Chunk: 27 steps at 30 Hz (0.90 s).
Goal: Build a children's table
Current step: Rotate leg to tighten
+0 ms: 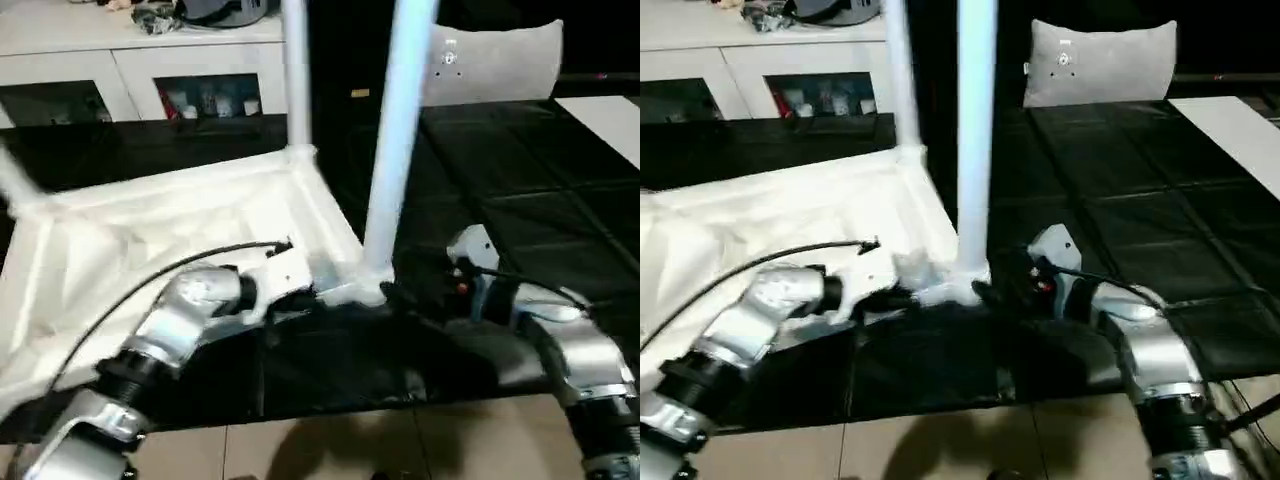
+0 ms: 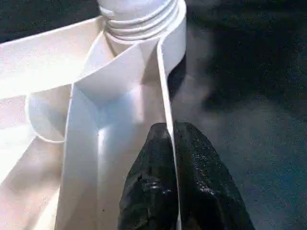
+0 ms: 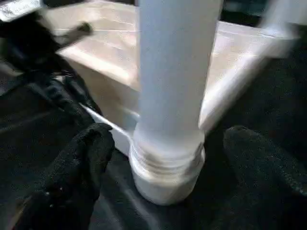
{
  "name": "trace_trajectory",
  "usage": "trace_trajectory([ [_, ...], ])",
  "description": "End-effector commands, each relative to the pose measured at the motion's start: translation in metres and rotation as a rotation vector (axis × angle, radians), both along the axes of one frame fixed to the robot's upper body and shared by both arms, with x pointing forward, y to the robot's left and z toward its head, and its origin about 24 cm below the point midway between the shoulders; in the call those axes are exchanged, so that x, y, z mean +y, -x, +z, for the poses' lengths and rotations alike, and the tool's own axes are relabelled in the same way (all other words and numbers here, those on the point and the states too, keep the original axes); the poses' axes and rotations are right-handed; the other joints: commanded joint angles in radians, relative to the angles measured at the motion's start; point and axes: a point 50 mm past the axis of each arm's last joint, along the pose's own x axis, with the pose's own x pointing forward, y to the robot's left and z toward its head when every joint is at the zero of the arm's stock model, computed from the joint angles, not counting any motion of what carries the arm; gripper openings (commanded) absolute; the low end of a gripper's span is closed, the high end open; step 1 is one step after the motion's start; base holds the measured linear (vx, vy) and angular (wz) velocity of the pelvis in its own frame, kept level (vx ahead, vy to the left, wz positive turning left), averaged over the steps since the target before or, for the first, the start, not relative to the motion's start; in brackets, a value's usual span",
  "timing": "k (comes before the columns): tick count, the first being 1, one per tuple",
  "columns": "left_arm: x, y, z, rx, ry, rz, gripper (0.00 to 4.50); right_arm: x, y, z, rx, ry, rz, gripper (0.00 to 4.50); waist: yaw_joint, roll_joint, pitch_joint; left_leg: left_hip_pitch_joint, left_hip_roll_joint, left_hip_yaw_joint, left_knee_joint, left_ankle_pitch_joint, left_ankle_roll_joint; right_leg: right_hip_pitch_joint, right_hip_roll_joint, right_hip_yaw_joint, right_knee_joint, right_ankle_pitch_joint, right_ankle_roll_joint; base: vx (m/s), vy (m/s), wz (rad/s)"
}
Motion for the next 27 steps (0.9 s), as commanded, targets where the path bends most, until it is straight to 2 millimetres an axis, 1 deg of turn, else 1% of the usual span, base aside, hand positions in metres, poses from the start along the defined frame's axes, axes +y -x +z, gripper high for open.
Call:
trace_trajectory([
  [1,-0.005,0.010,0.001,0.007,-0.045,-0.175,0.00,0.008,0.004,0.009,0.018,-0.022,0.141,3.70,0.005,-0.004,-0.063,-0.018,0.014,0.015,-0.064,-0.131,0.120,0.069,-0.046,0.049,-0.060,-0.272,-0.182,0.000,0.000,0.00],
  [2,-0.005,0.010,0.001,0.007,-0.045,-0.176,0.00,0.008,0.004,0.009,0.019,-0.022,0.143,3.70,0.014,-0.003,-0.063,-0.016,0.016,0.016,-0.064,-0.127,0.121,0.069,-0.047,0.049,-0.059,-0.266,-0.189,0.000,0.000,0.00],
  [3,-0.004,0.011,0.001,0.009,-0.044,-0.191,0.00,0.009,0.005,0.008,0.029,-0.020,0.162,3.64,0.018,-0.004,-0.063,-0.015,0.016,0.017,-0.064,-0.123,0.115,0.068,-0.048,0.049,-0.057,-0.265,-0.193,0.000,0.000,0.00],
  [4,-0.004,0.011,0.001,0.012,-0.046,-0.204,0.00,0.009,0.007,0.008,0.042,-0.016,0.186,3.37,0.021,-0.003,-0.063,-0.015,0.016,0.017,-0.065,-0.124,0.112,0.069,-0.048,0.049,-0.057,-0.268,-0.193,0.000,0.000,0.00],
  [5,-0.004,0.013,0.002,0.013,-0.053,-0.245,0.00,0.010,0.011,0.007,0.076,-0.003,0.254,3.37,0.027,-0.005,-0.064,-0.015,0.017,0.016,-0.065,-0.122,0.107,0.070,-0.049,0.049,-0.056,-0.272,-0.190,0.000,0.000,0.00],
  [7,-0.004,0.014,0.003,0.015,-0.058,-0.284,0.00,0.011,0.013,0.005,0.105,0.004,0.307,3.31,0.032,-0.006,-0.064,-0.016,0.018,0.017,-0.065,-0.123,0.102,0.070,-0.050,0.051,-0.055,-0.274,-0.188,0.000,0.000,0.00],
  [8,-0.004,0.014,0.004,0.016,-0.058,-0.290,0.00,0.011,0.013,0.005,0.108,0.005,0.314,3.11,0.035,-0.008,-0.064,-0.015,0.018,0.018,-0.065,-0.124,0.099,0.070,-0.050,0.051,-0.056,-0.279,-0.186,0.000,0.000,0.00],
  [9,-0.005,0.015,0.005,0.016,-0.056,-0.314,0.00,0.012,0.014,0.005,0.121,0.004,0.344,2.98,0.038,-0.008,-0.064,-0.016,0.017,0.017,-0.065,-0.125,0.095,0.071,-0.051,0.051,-0.055,-0.284,-0.184,0.000,0.000,0.00],
  [10,-0.005,0.015,0.005,0.016,-0.056,-0.314,0.00,0.012,0.014,0.005,0.121,0.004,0.344,2.90,0.038,-0.008,-0.064,-0.016,0.017,0.017,-0.065,-0.125,0.095,0.071,-0.051,0.051,-0.055,-0.284,-0.184,0.000,0.000,0.00],
  [11,-0.006,0.016,0.005,0.014,-0.058,-0.332,0.00,0.013,0.015,0.006,0.132,0.001,0.369,2.86,0.038,-0.008,-0.063,-0.017,0.016,0.018,-0.066,-0.130,0.088,0.071,-0.051,0.051,-0.058,-0.307,-0.174,0.000,0.000,0.00],
  [13,-0.007,0.016,0.006,0.013,-0.059,-0.341,0.00,0.014,0.015,0.006,0.140,0.003,0.381,2.79,0.040,-0.009,-0.063,-0.016,0.015,0.018,-0.066,-0.130,0.084,0.071,-0.051,0.051,-0.060,-0.325,-0.163,0.000,0.000,0.00],
  [14,-0.008,0.016,0.006,0.011,-0.059,-0.351,0.00,0.016,0.016,0.005,0.144,0.008,0.401,2.56,0.039,-0.012,-0.063,-0.016,0.015,0.018,-0.066,-0.130,0.083,0.071,-0.050,0.050,-0.061,-0.333,-0.159,0.000,0.000,0.00],
  [16,-0.008,0.016,0.005,0.009,-0.063,-0.354,0.00,0.016,0.016,0.004,0.148,0.008,0.409,2.48,0.040,-0.010,-0.063,-0.016,0.015,0.017,-0.066,-0.126,0.080,0.069,-0.051,0.050,-0.061,-0.337,-0.155,0.000,0.000,0.00],
  [17,-0.007,0.016,0.004,0.006,-0.072,-0.356,0.00,0.017,0.017,0.004,0.155,0.003,0.413,2.40,0.041,-0.011,-0.064,-0.016,0.015,0.017,-0.065,-0.121,0.080,0.070,-0.050,0.050,-0.060,-0.330,-0.155,0.000,0.000,0.00],
  [20,-0.007,0.016,0.003,0.009,-0.073,-0.351,0.00,0.017,0.019,0.003,0.166,-0.007,0.422,2.08,0.044,-0.011,-0.065,-0.016,0.016,0.017,-0.065,-0.112,0.080,0.070,-0.049,0.051,-0.057,-0.313,-0.159,0.000,0.000,0.00],
  [23,-0.006,0.016,0.002,0.024,-0.066,-0.338,0.00,0.018,0.023,0.001,0.184,-0.017,0.435,2.02,0.047,-0.011,-0.066,-0.016,0.016,0.017,-0.064,-0.105,0.080,0.070,-0.049,0.051,-0.054,-0.296,-0.165,0.000,0.000,0.00],
  [26,-0.006,0.016,0.002,0.035,-0.045,-0.305,0.00,0.021,0.027,0.000,0.191,-0.036,0.432,1.98,0.051,-0.011,-0.066,-0.015,0.016,0.019,-0.063,-0.105,0.081,0.070,-0.049,0.052,-0.056,-0.298,-0.162,0.000,0.000,0.00],
  [27,-0.006,0.016,0.002,0.040,-0.033,-0.291,0.00,0.022,0.027,-0.001,0.187,-0.045,0.417,1.98,0.056,-0.012,-0.066,-0.014,0.017,0.019,-0.064,-0.104,0.080,0.069,-0.050,0.053,-0.056,-0.310,-0.156,0.000,0.000,0.00],
])
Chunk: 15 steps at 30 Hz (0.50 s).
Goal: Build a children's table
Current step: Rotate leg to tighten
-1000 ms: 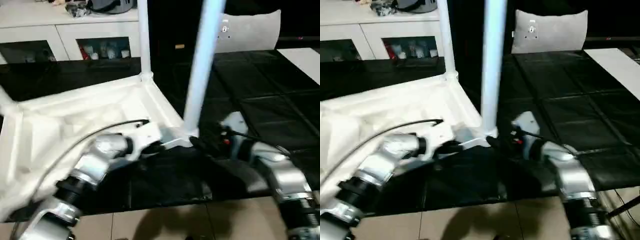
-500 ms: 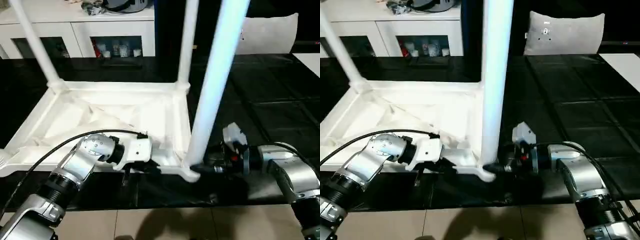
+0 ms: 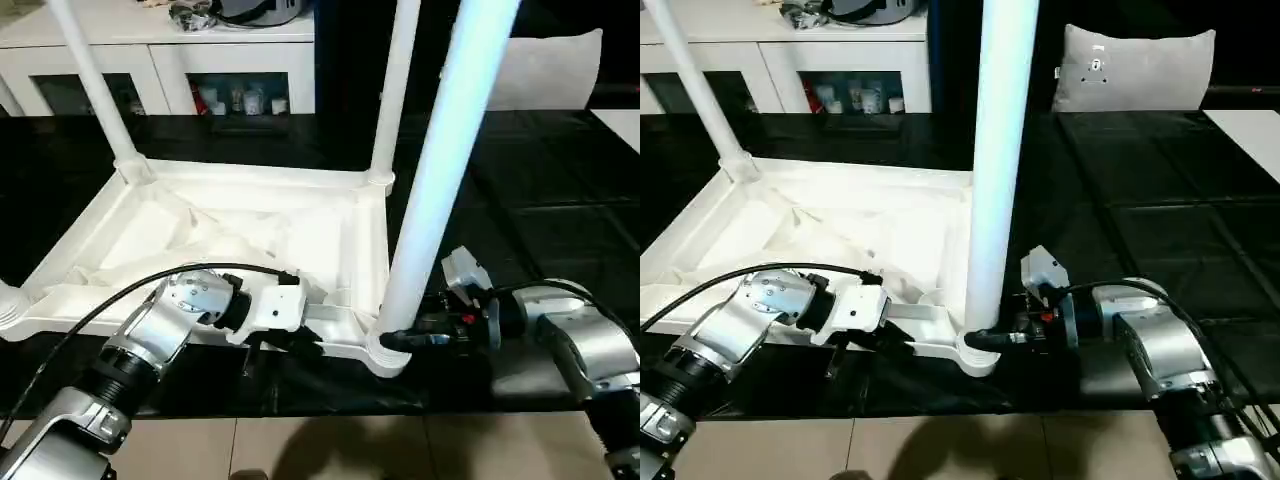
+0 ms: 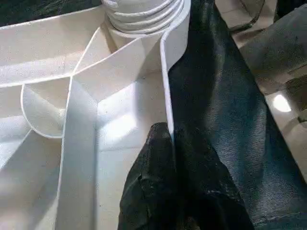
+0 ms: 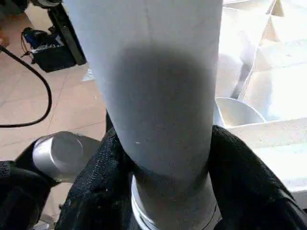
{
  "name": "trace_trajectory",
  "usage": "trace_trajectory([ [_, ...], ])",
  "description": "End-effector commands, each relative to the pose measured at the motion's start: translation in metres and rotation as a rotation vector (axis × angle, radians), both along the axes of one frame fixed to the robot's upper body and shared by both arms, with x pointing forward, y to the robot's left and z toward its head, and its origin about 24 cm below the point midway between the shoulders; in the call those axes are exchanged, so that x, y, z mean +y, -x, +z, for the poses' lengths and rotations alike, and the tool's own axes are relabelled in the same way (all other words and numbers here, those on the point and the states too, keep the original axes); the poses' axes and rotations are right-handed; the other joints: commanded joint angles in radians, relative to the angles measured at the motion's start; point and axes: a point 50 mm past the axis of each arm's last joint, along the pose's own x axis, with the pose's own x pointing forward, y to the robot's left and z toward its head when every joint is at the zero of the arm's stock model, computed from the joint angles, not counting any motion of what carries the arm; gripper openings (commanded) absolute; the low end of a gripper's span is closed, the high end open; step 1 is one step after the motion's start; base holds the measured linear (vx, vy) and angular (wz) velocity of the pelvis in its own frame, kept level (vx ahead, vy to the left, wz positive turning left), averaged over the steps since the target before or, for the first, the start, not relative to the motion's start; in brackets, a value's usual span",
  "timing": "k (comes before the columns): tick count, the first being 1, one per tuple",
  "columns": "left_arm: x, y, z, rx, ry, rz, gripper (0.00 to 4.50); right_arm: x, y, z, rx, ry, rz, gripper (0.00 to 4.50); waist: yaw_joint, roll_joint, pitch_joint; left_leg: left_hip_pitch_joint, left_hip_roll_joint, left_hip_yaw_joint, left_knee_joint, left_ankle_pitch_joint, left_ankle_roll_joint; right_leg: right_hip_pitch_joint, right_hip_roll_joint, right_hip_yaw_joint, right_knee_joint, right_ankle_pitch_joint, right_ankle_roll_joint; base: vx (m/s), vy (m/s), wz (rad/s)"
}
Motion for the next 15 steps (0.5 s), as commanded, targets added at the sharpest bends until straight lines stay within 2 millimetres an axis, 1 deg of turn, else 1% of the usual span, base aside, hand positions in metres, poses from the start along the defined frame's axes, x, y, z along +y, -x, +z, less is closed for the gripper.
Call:
trace_trajectory([
  [1,-0.005,-0.001,0.001,-0.001,0.008,0.017,0.00,0.011,0.004,-0.003,0.024,-0.040,0.009,1.97,-0.005,-0.011,-0.065,-0.015,0.017,0.018,-0.067,-0.105,0.077,0.067,-0.049,0.051,-0.059,-0.315,-0.155,0.000,0.000,0.00],
  [3,-0.008,-0.002,0.003,0.011,0.041,0.062,0.00,0.014,-0.001,-0.009,0.014,-0.014,-0.103,1.97,-0.008,-0.015,-0.062,-0.016,0.015,0.018,-0.069,-0.112,0.068,0.067,-0.049,0.049,-0.062,-0.346,-0.144,0.000,0.000,0.00],
  [4,-0.009,-0.002,0.004,0.016,0.051,0.076,0.00,0.015,-0.003,-0.011,0.010,-0.001,-0.142,1.96,-0.010,-0.015,-0.059,-0.016,0.012,0.018,-0.071,-0.130,0.060,0.066,-0.049,0.048,-0.068,-0.390,-0.127,0.000,0.000,0.00],
  [5,-0.012,-0.001,0.005,0.027,0.063,0.105,0.00,0.019,-0.007,-0.014,0.003,0.011,-0.217,1.96,-0.014,-0.015,-0.057,-0.015,0.010,0.017,-0.073,-0.149,0.048,0.065,-0.050,0.046,-0.074,-0.438,-0.107,0.000,0.000,0.00],
  [6,-0.012,-0.001,0.005,0.027,0.063,0.105,0.00,0.019,-0.007,-0.014,0.003,0.011,-0.217,1.96,-0.022,-0.015,-0.055,-0.015,0.007,0.016,-0.073,-0.166,0.042,0.065,-0.049,0.043,-0.080,-0.476,-0.089,0.000,0.000,0.00],
  [7,-0.015,-0.001,0.006,0.040,0.079,0.138,0.00,0.024,-0.012,-0.018,0.006,0.025,-0.308,1.95,-0.027,-0.015,-0.054,-0.013,0.005,0.015,-0.074,-0.178,0.039,0.064,-0.049,0.041,-0.084,-0.498,-0.079,0.000,0.000,0.00],
  [8,-0.023,-0.001,0.008,0.050,0.109,0.212,0.00,0.034,-0.019,-0.023,0.011,0.054,-0.448,1.95,-0.041,-0.015,-0.051,-0.017,0.007,0.013,-0.078,-0.183,0.023,0.065,-0.047,0.041,-0.081,-0.507,-0.071,0.000,0.000,0.00],
  [9,-0.025,-0.001,0.008,0.051,0.115,0.226,0.00,0.035,-0.020,-0.024,0.012,0.061,-0.471,1.94,-0.048,-0.013,-0.048,-0.018,0.003,0.012,-0.078,-0.193,0.019,0.063,-0.046,0.037,-0.088,-0.531,-0.060,0.000,0.000,0.00],
  [10,-0.031,-0.003,0.008,0.045,0.136,0.273,0.00,0.041,-0.022,-0.026,0.019,0.063,-0.522,1.94,-0.061,-0.015,-0.049,-0.018,-0.002,0.007,-0.077,-0.217,0.013,0.068,-0.048,0.029,-0.095,-0.575,-0.034,0.000,0.000,0.00],
  [11,-0.038,-0.003,0.008,0.044,0.151,0.315,0.00,0.047,-0.025,-0.027,0.029,0.060,-0.577,1.94,-0.073,-0.011,-0.050,-0.014,-0.003,0.008,-0.075,-0.228,0.016,0.063,-0.045,0.028,-0.101,-0.576,-0.028,0.000,0.000,0.00],
  [12,-0.045,-0.004,0.008,0.041,0.165,0.351,0.00,0.053,-0.028,-0.029,0.038,0.059,-0.632,1.94,-0.084,-0.012,-0.048,-0.011,-0.004,0.009,-0.073,-0.238,0.016,0.057,-0.044,0.028,-0.104,-0.574,-0.032,0.000,0.000,0.00],
  [13,-0.051,-0.005,0.008,0.038,0.177,0.389,0.00,0.059,-0.031,-0.031,0.043,0.060,-0.681,1.94,-0.089,-0.011,-0.048,-0.012,-0.006,0.009,-0.072,-0.239,0.017,0.057,-0.044,0.025,-0.105,-0.579,-0.032,0.000,0.000,0.00],
  [14,-0.051,-0.005,0.008,0.038,0.177,0.389,0.00,0.059,-0.031,-0.031,0.043,0.060,-0.681,1.94,-0.096,-0.012,-0.050,-0.013,-0.009,0.008,-0.071,-0.246,0.023,0.059,-0.043,0.022,-0.109,-0.587,-0.027,0.000,0.000,0.00],
  [15,-0.057,-0.005,0.008,0.037,0.187,0.416,0.00,0.063,-0.034,-0.032,0.048,0.057,-0.726,1.94,-0.099,-0.012,-0.052,-0.013,-0.008,0.007,-0.071,-0.244,0.025,0.060,-0.044,0.024,-0.107,-0.578,-0.028,0.000,0.000,0.00],
])
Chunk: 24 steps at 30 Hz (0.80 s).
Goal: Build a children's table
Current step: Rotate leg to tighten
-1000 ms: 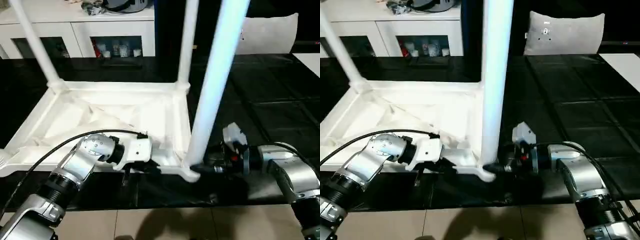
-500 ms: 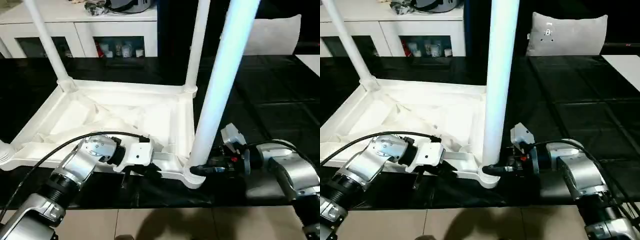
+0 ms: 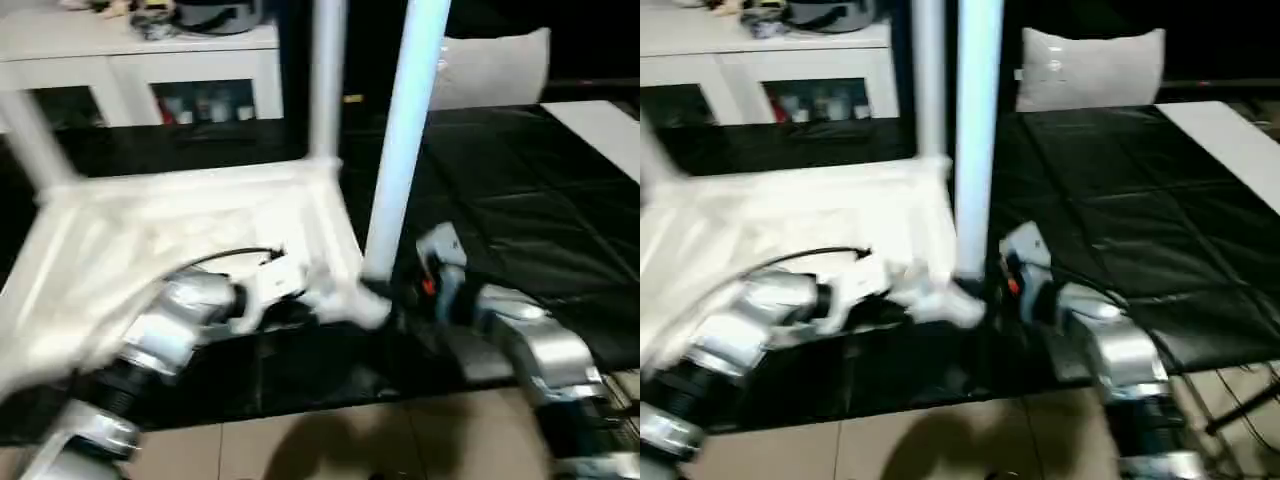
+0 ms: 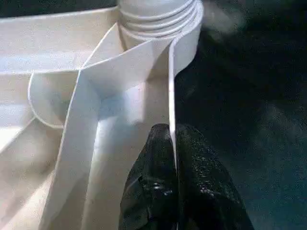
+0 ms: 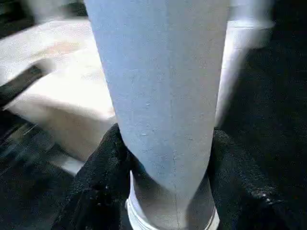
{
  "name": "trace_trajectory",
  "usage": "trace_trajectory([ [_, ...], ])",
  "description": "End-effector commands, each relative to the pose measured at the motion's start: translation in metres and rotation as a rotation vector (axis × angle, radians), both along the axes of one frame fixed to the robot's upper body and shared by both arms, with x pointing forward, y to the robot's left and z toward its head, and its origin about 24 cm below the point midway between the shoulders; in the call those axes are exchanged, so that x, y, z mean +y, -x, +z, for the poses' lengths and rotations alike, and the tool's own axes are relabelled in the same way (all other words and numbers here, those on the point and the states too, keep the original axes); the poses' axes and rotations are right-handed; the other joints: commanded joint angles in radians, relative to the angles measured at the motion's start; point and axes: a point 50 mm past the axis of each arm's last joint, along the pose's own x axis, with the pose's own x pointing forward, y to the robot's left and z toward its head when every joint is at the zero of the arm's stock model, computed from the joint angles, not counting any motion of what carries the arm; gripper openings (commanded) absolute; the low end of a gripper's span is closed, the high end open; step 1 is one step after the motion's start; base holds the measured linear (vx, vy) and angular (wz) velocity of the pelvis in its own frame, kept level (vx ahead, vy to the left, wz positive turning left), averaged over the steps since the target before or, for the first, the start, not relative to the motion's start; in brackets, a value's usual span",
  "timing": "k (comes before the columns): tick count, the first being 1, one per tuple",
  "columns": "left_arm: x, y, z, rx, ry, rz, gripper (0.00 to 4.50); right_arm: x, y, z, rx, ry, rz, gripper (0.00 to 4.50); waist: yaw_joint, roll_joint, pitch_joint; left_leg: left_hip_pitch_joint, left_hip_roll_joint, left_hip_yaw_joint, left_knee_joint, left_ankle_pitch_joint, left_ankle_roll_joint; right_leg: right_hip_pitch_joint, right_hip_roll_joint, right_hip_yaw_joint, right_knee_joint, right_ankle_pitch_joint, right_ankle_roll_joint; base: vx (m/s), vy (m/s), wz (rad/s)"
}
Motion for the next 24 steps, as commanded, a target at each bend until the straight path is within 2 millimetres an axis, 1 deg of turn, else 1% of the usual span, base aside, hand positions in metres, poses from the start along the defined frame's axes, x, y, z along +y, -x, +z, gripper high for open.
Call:
trace_trajectory([
  [1,-0.041,0.006,0.017,-0.055,0.099,-0.096,0.00,0.024,0.002,-0.022,0.112,0.021,-0.018,1.94,0.004,-0.006,-0.049,-0.022,-0.006,0.006,-0.074,-0.248,0.040,0.054,-0.043,0.025,-0.103,-0.570,-0.029,0.000,0.000,0.00],
  [2,-0.048,0.002,0.018,-0.066,0.104,-0.053,0.00,0.027,-0.002,-0.023,0.109,0.023,-0.069,1.94,0.000,-0.005,-0.049,-0.021,-0.006,0.010,-0.073,-0.245,0.045,0.049,-0.043,0.027,-0.103,-0.565,-0.034,0.000,0.000,0.00],
  [3,-0.056,-0.002,0.020,-0.078,0.111,0.002,0.00,0.031,-0.008,-0.023,0.092,0.029,-0.120,1.94,-0.002,-0.004,-0.049,-0.018,-0.008,0.010,-0.070,-0.249,0.043,0.047,-0.043,0.023,-0.107,-0.580,-0.033,0.000,0.000,0.00],
  [4,-0.060,-0.004,0.022,-0.084,0.117,0.031,0.00,0.033,-0.010,-0.022,0.079,0.036,-0.144,1.94,-0.003,-0.004,-0.047,-0.017,-0.009,0.010,-0.069,-0.254,0.043,0.045,-0.043,0.020,-0.110,-0.593,-0.029,0.000,0.000,0.00],
  [5,-0.065,-0.008,0.025,-0.102,0.122,0.071,0.00,0.031,-0.014,-0.020,0.063,0.017,-0.190,2.28,-0.001,-0.005,-0.050,-0.015,-0.011,0.011,-0.067,-0.250,0.048,0.046,-0.042,0.020,-0.112,-0.593,-0.024,0.000,0.000,0.00],
  [6,-0.065,-0.008,0.025,-0.104,0.121,0.072,0.00,0.031,-0.015,-0.020,0.061,0.013,-0.195,2.63,0.001,-0.005,-0.051,-0.016,-0.010,0.009,-0.069,-0.244,0.050,0.047,-0.044,0.021,-0.111,-0.583,-0.026,0.000,0.000,0.00],
  [7,-0.065,-0.008,0.025,-0.110,0.113,0.070,0.00,0.028,-0.016,-0.018,0.056,-0.002,-0.213,2.63,0.003,-0.005,-0.053,-0.022,-0.005,0.007,-0.073,-0.229,0.056,0.052,-0.044,0.024,-0.105,-0.543,-0.032,0.000,0.000,0.00],
  [8,-0.064,-0.008,0.025,-0.114,0.102,0.073,0.00,0.026,-0.017,-0.016,0.051,-0.016,-0.232,2.70,0.004,-0.004,-0.057,-0.026,0.000,0.006,-0.076,-0.207,0.059,0.056,-0.044,0.031,-0.095,-0.484,-0.050,0.000,0.000,0.00],
  [9,-0.062,-0.008,0.024,-0.115,0.093,0.073,0.00,0.024,-0.017,-0.015,0.044,-0.033,-0.234,2.83,0.006,-0.002,-0.059,-0.027,0.003,0.006,-0.077,-0.185,0.064,0.057,-0.044,0.035,-0.087,-0.423,-0.072,0.000,0.000,0.00],
  [10,-0.060,-0.007,0.023,-0.114,0.087,0.075,0.00,0.023,-0.016,-0.013,0.034,-0.039,-0.227,2.98,0.008,-0.003,-0.060,-0.026,0.005,0.006,-0.076,-0.172,0.066,0.058,-0.045,0.038,-0.082,-0.395,-0.085,0.000,0.000,0.00],
  [11,-0.057,-0.008,0.023,-0.112,0.082,0.077,0.00,0.021,-0.015,-0.013,0.027,-0.032,-0.219,3.06,0.012,-0.003,-0.063,-0.028,0.006,0.008,-0.075,-0.139,0.070,0.061,-0.045,0.042,-0.072,-0.335,-0.111,0.000,0.000,0.00],
  [13,-0.048,-0.010,0.022,-0.119,0.072,0.082,0.00,0.010,-0.014,-0.012,-0.011,0.001,-0.205,3.11,0.016,-0.003,-0.063,-0.030,0.006,0.010,-0.073,-0.103,0.080,0.065,-0.044,0.044,-0.063,-0.267,-0.140,0.000,0.000,0.00],
  [14,-0.042,-0.011,0.020,-0.124,0.058,0.075,0.00,0.004,-0.012,-0.010,-0.031,0.000,-0.183,3.29,0.022,-0.003,-0.067,-0.030,0.006,0.010,-0.070,-0.082,0.086,0.069,-0.046,0.045,-0.057,-0.230,-0.152,0.000,0.000,0.00],
  [15,-0.036,-0.012,0.018,-0.129,0.045,0.059,0.00,-0.002,-0.009,-0.006,-0.062,-0.014,-0.132,3.42,0.022,-0.003,-0.066,-0.031,0.006,0.012,-0.069,-0.075,0.093,0.068,-0.045,0.047,-0.055,-0.213,-0.159,0.000,0.000,0.00],
  [16,-0.032,-0.012,0.017,-0.122,0.037,0.054,0.00,-0.005,-0.007,-0.004,-0.078,-0.016,-0.098,3.50,0.028,-0.001,-0.068,-0.033,0.004,0.011,-0.066,-0.065,0.103,0.070,-0.046,0.048,-0.050,-0.195,-0.167,0.000,0.000,0.00],
  [17,-0.031,-0.012,0.016,-0.120,0.036,0.054,0.00,-0.006,-0.007,-0.004,-0.082,-0.015,-0.092,3.50,0.032,-0.003,-0.069,-0.034,0.006,0.013,-0.064,-0.053,0.113,0.070,-0.046,0.049,-0.048,-0.177,-0.175,0.000,0.000,0.00],
  [18,-0.026,-0.012,0.015,-0.118,0.029,0.026,0.00,-0.012,-0.004,-0.001,-0.108,-0.011,-0.041,3.56,0.033,-0.002,-0.068,-0.035,0.006,0.012,-0.065,-0.052,0.113,0.070,-0.045,0.049,-0.046,-0.171,-0.181,0.000,0.000,0.00],
  [19,-0.021,-0.011,0.013,-0.115,0.017,-0.003,0.00,-0.018,0.000,0.003,-0.129,-0.010,0.011,3.64,0.035,-0.003,-0.066,-0.035,0.004,0.013,-0.065,-0.070,0.118,0.070,-0.045,0.048,-0.052,-0.189,-0.176,0.000,0.000,0.00],
  [20,-0.019,-0.010,0.013,-0.116,0.015,-0.018,0.00,-0.020,0.002,0.004,-0.133,-0.009,0.026,3.78,0.037,-0.003,-0.065,-0.033,0.006,0.014,-0.066,-0.087,0.118,0.069,-0.045,0.049,-0.053,-0.214,-0.172,0.000,0.000,0.00],
  [21,-0.015,-0.009,0.012,-0.121,0.008,-0.066,0.00,-0.028,0.005,0.007,-0.141,-0.002,0.071,3.87,0.038,0.000,-0.062,-0.032,0.006,0.014,-0.067,-0.109,0.120,0.068,-0.044,0.047,-0.059,-0.248,-0.164,0.000,0.000,0.00],
  [22,-0.010,-0.008,0.012,-0.116,-0.009,-0.086,0.00,-0.033,0.008,0.008,-0.143,0.017,0.107,3.98,0.039,-0.001,-0.063,-0.031,0.008,0.013,-0.068,-0.112,0.117,0.068,-0.046,0.048,-0.058,-0.256,-0.160,0.000,0.000,0.00],
  [23,-0.008,-0.008,0.012,-0.118,-0.013,-0.096,0.00,-0.035,0.010,0.009,-0.145,0.028,0.127,3.98,0.038,0.002,-0.062,-0.031,0.010,0.013,-0.069,-0.118,0.111,0.067,-0.044,0.048,-0.058,-0.263,-0.159,0.000,0.000,0.00],
  [24,-0.002,-0.009,0.012,-0.123,-0.025,-0.122,0.00,-0.042,0.014,0.010,-0.149,0.061,0.185,4.09,0.039,0.002,-0.061,-0.030,0.009,0.013,-0.069,-0.122,0.110,0.066,-0.044,0.047,-0.060,-0.270,-0.158,0.000,0.000,0.00],
])
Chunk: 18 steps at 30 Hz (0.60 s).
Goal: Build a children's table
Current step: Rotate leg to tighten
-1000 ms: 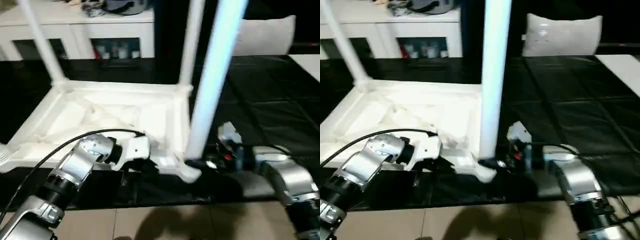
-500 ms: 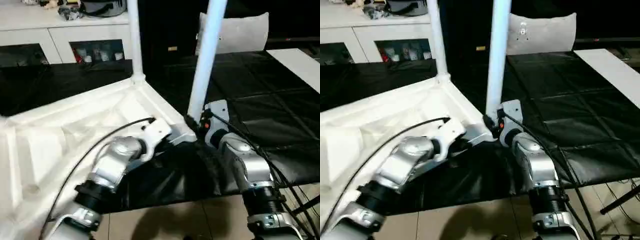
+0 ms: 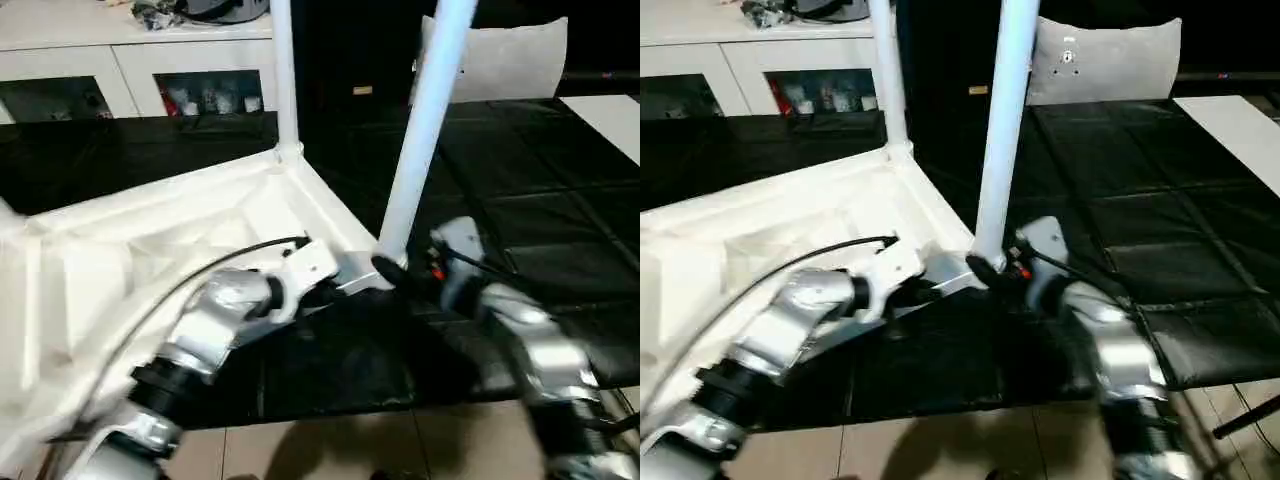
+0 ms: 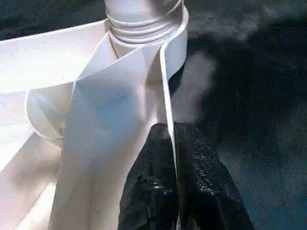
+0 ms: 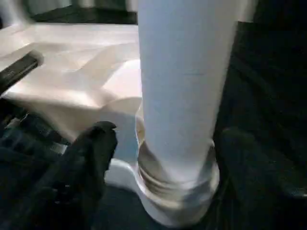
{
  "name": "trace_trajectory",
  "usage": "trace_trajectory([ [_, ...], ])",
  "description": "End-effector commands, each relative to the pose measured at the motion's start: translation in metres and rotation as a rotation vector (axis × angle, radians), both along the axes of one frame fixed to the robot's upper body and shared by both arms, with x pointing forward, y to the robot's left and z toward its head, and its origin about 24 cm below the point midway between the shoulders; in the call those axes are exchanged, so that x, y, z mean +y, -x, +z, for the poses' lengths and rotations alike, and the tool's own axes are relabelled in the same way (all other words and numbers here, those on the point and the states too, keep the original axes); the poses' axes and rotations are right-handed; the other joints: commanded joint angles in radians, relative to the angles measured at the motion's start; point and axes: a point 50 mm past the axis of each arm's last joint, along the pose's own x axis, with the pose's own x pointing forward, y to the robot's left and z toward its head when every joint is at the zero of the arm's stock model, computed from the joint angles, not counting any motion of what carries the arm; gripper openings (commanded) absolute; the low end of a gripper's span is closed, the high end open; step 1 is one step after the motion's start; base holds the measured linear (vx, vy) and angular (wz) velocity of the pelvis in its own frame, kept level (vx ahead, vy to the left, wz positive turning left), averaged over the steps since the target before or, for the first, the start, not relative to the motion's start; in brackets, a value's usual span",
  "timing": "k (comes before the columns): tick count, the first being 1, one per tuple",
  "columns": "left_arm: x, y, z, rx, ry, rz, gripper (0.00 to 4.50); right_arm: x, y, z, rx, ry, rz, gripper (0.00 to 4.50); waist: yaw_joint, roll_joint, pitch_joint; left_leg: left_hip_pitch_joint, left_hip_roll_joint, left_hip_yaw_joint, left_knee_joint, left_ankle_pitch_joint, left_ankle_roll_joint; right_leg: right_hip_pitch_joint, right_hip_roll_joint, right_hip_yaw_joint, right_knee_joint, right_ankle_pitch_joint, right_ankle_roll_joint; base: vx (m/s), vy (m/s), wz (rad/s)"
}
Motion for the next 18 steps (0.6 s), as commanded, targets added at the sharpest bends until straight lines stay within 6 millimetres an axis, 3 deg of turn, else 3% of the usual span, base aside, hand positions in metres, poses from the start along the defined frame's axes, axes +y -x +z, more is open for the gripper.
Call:
trace_trajectory([
  [1,0.001,-0.001,0.008,-0.028,-0.020,-0.103,0.00,-0.003,0.007,0.006,-0.035,0.044,0.120,4.09,0.004,-0.001,-0.061,-0.016,0.007,0.016,-0.064,-0.133,0.097,0.078,-0.044,0.047,-0.068,-0.285,-0.149,0.000,0.000,0.00],
  [7,0.014,0.006,0.013,-0.011,-0.036,-0.296,0.00,-0.017,0.017,0.016,0.013,0.052,0.332,4.09,0.020,-0.002,-0.064,-0.013,0.010,0.016,-0.064,-0.144,0.100,0.075,-0.046,0.048,-0.064,-0.284,-0.167,0.000,0.000,0.00],
  [9,0.016,0.006,0.014,-0.013,-0.047,-0.334,0.00,-0.017,0.018,0.018,0.036,0.040,0.390,3.73,0.026,-0.005,-0.065,-0.013,0.015,0.016,-0.063,-0.135,0.103,0.076,-0.045,0.049,-0.059,-0.256,-0.182,0.000,0.000,0.00],
  [12,0.017,0.010,0.014,-0.012,-0.068,-0.432,0.00,-0.014,0.019,0.020,0.057,0.026,0.477,3.62,0.033,-0.003,-0.066,-0.013,0.016,0.016,-0.062,-0.126,0.107,0.075,-0.046,0.048,-0.056,-0.246,-0.187,0.000,0.000,0.00],
  [14,0.017,0.011,0.014,-0.007,-0.074,-0.448,0.00,-0.013,0.019,0.020,0.064,0.023,0.493,3.30,0.039,-0.004,-0.067,-0.013,0.017,0.017,-0.061,-0.121,0.099,0.075,-0.048,0.050,-0.055,-0.252,-0.186,0.000,0.000,0.00],
  [15,0.016,0.012,0.014,-0.004,-0.078,-0.478,0.00,-0.011,0.020,0.019,0.079,0.022,0.528,3.24,0.042,-0.015,-0.067,-0.012,0.017,0.019,-0.061,-0.114,0.096,0.074,-0.048,0.050,-0.054,-0.249,-0.187,0.000,0.000,0.00],
  [18,0.013,0.014,0.016,-0.006,-0.074,-0.516,0.00,-0.004,0.022,0.015,0.129,0.025,0.601,2.92,0.047,-0.009,-0.067,-0.014,0.018,0.018,-0.061,-0.106,0.093,0.075,-0.049,0.051,-0.050,-0.242,-0.191,0.000,0.000,0.00],
])
